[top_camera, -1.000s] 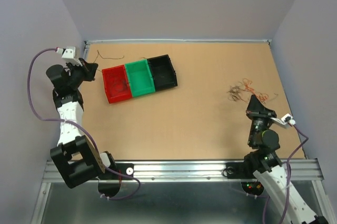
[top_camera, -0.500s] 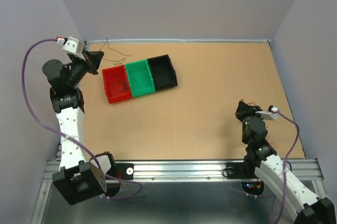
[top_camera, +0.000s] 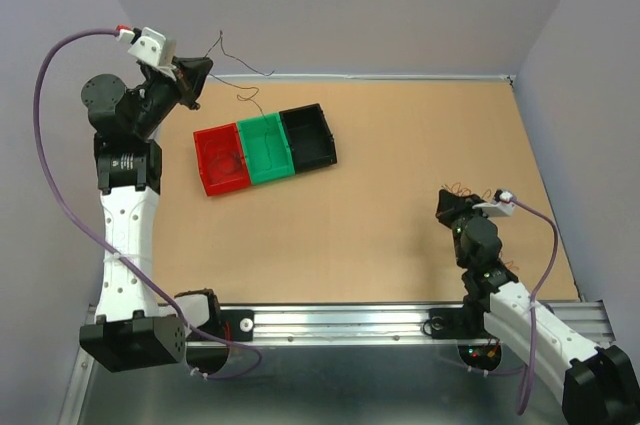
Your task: Untangle the cables
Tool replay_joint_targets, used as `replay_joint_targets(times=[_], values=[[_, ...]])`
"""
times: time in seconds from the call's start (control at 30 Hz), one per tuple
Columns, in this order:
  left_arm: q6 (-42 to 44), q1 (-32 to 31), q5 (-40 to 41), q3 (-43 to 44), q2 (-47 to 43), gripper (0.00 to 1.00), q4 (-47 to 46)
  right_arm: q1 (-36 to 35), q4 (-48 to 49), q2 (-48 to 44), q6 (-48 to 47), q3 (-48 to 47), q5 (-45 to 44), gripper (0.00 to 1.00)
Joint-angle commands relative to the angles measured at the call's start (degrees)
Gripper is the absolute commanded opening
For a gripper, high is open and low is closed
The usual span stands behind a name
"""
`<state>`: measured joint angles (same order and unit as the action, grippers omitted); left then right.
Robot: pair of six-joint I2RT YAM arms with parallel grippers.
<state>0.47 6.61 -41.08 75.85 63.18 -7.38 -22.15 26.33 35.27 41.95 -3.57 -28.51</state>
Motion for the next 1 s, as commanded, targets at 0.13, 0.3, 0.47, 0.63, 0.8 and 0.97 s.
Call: replay_joint_targets(times=[0.13,0.3,0.47,0.63,0.8,0.97], values=[[4.18,-0.9,4.43,1.32,6.77,0.0,0.53,0.09,5.4,-1.34,-1.61,3.75,1.35,0.01],[6.99,-1.34,4.17,0.96,10.29,0.0,0.43,0.09,5.49,-1.43,-1.7,3.75,1.88,0.01],[12.08,-4.85,6.44,-4.04,11.09,0.0,0.08,0.09,5.67,-1.43,-1.88,3.75,2.5,0.0],[15.08,-8.89,10.84,-9.49,11.97,0.0,-0.27,0.09,5.93,-0.64,-2.14,3.75,3.2,0.01],[17.02,-13.02,18.65,-12.57,15.65,0.0,1.4,0.09,6.02,-0.46,-2.49,3.75,4.16,0.01],[18.34,-15.92,31.74,-12.05,22.67,0.0,3.94,0.09,6.1,0.24,-2.76,3.75,4.69,0.0]])
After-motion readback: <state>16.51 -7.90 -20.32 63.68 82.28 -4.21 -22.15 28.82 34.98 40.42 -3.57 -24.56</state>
